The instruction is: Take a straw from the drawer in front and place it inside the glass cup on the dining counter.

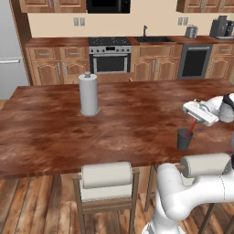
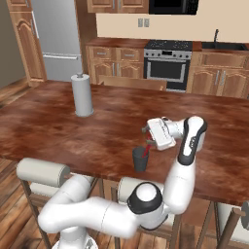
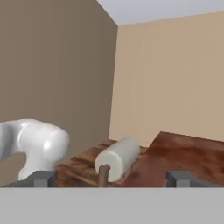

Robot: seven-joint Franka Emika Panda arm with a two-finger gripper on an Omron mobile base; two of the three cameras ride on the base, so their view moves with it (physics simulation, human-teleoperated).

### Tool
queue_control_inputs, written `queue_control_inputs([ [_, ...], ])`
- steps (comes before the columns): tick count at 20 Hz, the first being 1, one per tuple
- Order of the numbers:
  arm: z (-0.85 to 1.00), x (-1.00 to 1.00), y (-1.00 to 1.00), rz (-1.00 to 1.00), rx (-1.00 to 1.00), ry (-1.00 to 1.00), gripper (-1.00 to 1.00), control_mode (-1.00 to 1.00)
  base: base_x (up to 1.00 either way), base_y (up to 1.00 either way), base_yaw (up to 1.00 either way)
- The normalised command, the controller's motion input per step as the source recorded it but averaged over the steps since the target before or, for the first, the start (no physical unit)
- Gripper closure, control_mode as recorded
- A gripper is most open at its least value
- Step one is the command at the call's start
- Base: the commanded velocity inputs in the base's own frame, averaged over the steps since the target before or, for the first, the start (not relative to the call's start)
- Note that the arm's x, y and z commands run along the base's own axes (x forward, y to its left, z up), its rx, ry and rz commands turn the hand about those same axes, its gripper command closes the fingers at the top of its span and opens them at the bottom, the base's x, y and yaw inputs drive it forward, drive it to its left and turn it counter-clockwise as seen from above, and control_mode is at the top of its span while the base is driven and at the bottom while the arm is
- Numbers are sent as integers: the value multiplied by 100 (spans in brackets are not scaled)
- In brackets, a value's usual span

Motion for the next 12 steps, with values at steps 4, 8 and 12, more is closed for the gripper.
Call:
queue_control_inputs([
  [4,100,-27,0,0,-1,-1,-100,-100,0,0,0],
  [8,100,-47,21,0,-18,2,-100,-100,0,0,0],
  [12,98,-62,59,0,-34,4,-100,-100,0,0,0],
])
